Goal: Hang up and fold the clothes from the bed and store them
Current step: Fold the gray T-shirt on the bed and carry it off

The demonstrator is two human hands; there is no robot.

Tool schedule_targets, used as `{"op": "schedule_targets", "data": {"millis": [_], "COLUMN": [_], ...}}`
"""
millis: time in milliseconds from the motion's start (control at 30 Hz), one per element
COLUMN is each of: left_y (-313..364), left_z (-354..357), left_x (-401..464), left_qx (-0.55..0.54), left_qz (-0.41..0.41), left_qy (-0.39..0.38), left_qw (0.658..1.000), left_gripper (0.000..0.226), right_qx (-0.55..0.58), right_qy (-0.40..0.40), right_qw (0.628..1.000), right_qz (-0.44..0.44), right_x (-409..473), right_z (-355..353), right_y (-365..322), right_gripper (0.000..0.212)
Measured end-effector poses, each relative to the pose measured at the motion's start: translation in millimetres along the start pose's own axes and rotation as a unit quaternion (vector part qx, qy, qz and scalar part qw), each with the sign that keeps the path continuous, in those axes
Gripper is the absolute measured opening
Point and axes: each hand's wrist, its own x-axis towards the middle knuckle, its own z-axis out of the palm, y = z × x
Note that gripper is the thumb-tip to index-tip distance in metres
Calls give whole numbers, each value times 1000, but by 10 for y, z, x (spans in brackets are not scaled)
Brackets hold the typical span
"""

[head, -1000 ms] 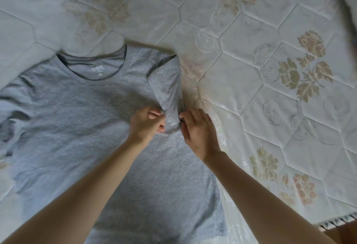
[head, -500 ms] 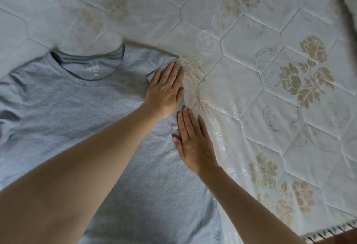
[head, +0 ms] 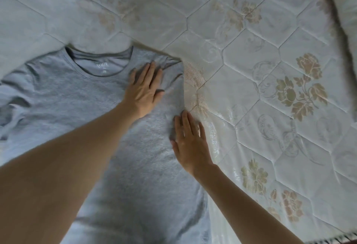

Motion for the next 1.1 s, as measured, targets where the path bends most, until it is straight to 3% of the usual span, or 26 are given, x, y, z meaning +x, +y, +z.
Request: {"op": "schedule_targets", "data": {"millis": [167, 233, 300, 367, 467, 567, 633, 933, 1033, 1100], "left_y": [-407, -562, -746, -959, -1321, -1636, -1866, -2668, -2813, -2862], "left_z": [-363, -550, -700, -782, -829, -822, -796, -356, -120, 29], "left_x": [-711, -999, -1294, -1598, -2047, -2315, -2482, -2894, -2941, -2945], "left_qx": [-117, -243, -379, -507, -701, -815, -854, -910, -901, -892], "left_qz": [-25, -97, -176, -231, -266, -281, -295, -350, -378, -393], "left_qy": [-139, -214, -233, -218, -157, -93, -36, 120, 143, 147], "left_qw": [983, 941, 878, 801, 643, 499, 428, 186, 155, 167], "left_gripper": [61, 59, 58, 48, 38, 46, 41, 28, 23, 22], "right_qx": [26, 64, 112, 170, 316, 430, 466, 469, 449, 428], "right_qy": [-185, -228, -271, -287, -270, -225, -213, -234, -247, -247], "right_qw": [982, 970, 955, 942, 909, 874, 859, 851, 858, 869], "right_qz": [27, 53, 54, 35, 35, 27, 21, 35, 26, 16], "right_x": [204, 324, 416, 509, 620, 748, 845, 1596, 1904, 2092], "right_z": [-617, -876, -1122, -1364, -1606, -1695, -1693, -1304, -1089, -947], "right_y": [-101, -210, -390, -647, -1119, -1511, -1823, -3045, -3430, -3688], "right_gripper": [54, 43, 35, 29, 22, 38, 43, 44, 39, 37]}}
